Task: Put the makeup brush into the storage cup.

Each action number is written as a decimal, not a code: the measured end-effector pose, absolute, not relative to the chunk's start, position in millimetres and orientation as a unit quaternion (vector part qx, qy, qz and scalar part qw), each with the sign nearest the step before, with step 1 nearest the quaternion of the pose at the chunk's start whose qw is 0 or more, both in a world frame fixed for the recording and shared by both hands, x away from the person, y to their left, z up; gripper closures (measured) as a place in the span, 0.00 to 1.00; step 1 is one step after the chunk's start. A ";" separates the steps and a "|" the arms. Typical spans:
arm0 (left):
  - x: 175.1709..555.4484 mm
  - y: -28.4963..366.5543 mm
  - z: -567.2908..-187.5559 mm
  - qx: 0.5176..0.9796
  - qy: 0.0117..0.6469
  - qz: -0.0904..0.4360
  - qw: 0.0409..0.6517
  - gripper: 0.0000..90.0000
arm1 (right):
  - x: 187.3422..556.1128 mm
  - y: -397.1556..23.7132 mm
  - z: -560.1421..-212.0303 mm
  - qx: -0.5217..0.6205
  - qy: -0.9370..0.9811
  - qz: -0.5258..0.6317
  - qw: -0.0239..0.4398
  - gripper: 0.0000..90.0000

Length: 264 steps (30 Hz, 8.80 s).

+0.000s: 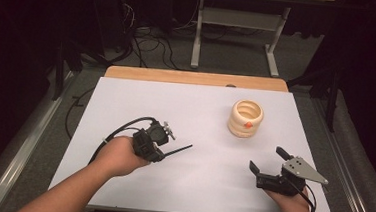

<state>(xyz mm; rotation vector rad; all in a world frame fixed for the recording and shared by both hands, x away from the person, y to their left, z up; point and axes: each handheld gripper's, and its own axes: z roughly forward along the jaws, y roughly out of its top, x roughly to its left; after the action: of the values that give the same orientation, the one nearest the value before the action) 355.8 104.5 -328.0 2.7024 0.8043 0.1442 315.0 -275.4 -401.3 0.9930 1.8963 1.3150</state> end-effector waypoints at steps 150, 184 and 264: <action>359.0 57.3 -317.0 0.968 0.183 0.026 0.170 0.93 | 314.8 -172.3 -410.1 0.030 0.847 0.281 0.450 0.60; 360.4 42.4 -319.4 0.972 0.169 0.023 0.162 0.93 | 309.1 -163.0 -412.2 -0.015 0.848 0.266 0.457 0.64; 362.4 34.2 -315.8 0.972 0.178 0.014 0.155 0.82 | 303.3 -154.2 -411.7 -0.082 0.853 0.240 0.457 0.97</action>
<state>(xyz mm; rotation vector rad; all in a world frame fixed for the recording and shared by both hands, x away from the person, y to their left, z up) 362.4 34.2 -315.8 2.7829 0.5103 0.0396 303.3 -154.2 -411.7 -0.2025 2.1018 0.5904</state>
